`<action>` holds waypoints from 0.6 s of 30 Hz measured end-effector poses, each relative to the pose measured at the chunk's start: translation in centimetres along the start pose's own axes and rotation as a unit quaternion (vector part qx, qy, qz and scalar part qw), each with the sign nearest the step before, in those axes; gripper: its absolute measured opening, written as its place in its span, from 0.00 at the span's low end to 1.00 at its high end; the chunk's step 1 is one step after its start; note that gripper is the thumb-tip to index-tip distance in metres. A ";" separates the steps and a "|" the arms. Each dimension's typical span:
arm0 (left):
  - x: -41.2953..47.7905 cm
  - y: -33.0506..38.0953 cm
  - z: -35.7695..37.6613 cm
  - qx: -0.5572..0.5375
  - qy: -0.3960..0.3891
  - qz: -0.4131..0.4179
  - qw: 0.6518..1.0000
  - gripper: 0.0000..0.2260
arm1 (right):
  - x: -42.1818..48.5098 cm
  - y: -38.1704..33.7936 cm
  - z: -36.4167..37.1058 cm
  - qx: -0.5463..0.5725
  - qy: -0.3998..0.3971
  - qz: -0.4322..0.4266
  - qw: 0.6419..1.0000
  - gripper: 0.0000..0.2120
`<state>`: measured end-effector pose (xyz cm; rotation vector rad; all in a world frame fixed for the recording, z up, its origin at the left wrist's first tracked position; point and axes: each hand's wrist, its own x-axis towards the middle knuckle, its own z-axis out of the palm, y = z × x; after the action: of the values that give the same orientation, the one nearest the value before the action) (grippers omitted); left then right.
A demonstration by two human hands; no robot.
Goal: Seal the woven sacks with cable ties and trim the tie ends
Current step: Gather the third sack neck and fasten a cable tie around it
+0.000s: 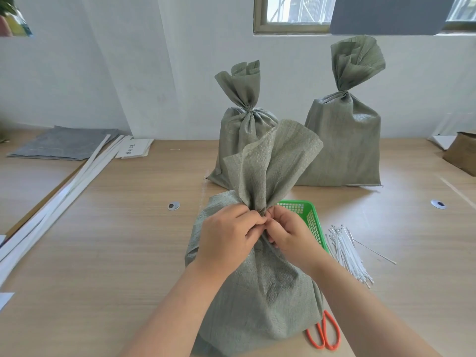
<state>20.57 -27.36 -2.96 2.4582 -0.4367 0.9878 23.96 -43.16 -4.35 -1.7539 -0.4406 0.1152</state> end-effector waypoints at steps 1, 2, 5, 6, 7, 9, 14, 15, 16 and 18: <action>0.0 -0.1 0.0 0.000 -0.001 -0.004 1.000 0.02 | 0.0 0.0 0.0 -0.004 0.001 0.001 1.000 0.07; 0.0 -0.1 0.0 0.001 -0.003 -0.007 1.000 0.03 | 0.1 0.0 0.0 -0.008 0.001 0.003 1.000 0.07; 0.1 -0.3 -0.1 0.003 -0.013 -0.008 1.000 0.04 | 0.1 -0.1 0.0 -0.013 -0.002 0.010 1.000 0.06; 0.3 -0.3 -0.2 0.004 -0.018 -0.006 1.000 0.05 | 0.0 -0.2 0.0 -0.009 -0.005 0.013 1.000 0.06; 0.4 -0.4 -0.3 0.007 -0.023 -0.003 1.000 0.06 | 0.0 -0.2 0.0 -0.004 -0.006 0.016 1.000 0.06; 0.7 -0.6 -0.5 0.017 -0.032 0.005 0.999 0.06 | 0.0 -0.2 0.0 -0.004 -0.008 0.021 1.000 0.06; 1.4 -1.2 -0.8 0.009 -0.035 0.005 0.999 0.05 | 0.1 -0.3 -0.3 0.000 -0.010 0.038 0.999 0.08; 1.4 -1.3 -0.8 0.005 -0.038 0.003 0.999 0.04 | 0.1 -0.3 -0.3 0.002 -0.010 0.041 0.999 0.08; 1.4 -1.4 -0.7 -0.002 -0.042 -0.003 0.999 0.03 | 0.1 -0.4 -0.4 0.006 -0.010 0.043 0.999 0.08; 1.3 -1.7 -0.4 -0.056 -0.063 -0.039 0.996 0.02 | 0.1 -0.5 -0.5 0.013 -0.017 0.047 0.999 0.06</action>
<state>21.95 -25.83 -2.27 2.4259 -0.4223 0.7581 24.11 -43.53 -3.77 -1.7487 -0.3793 0.2185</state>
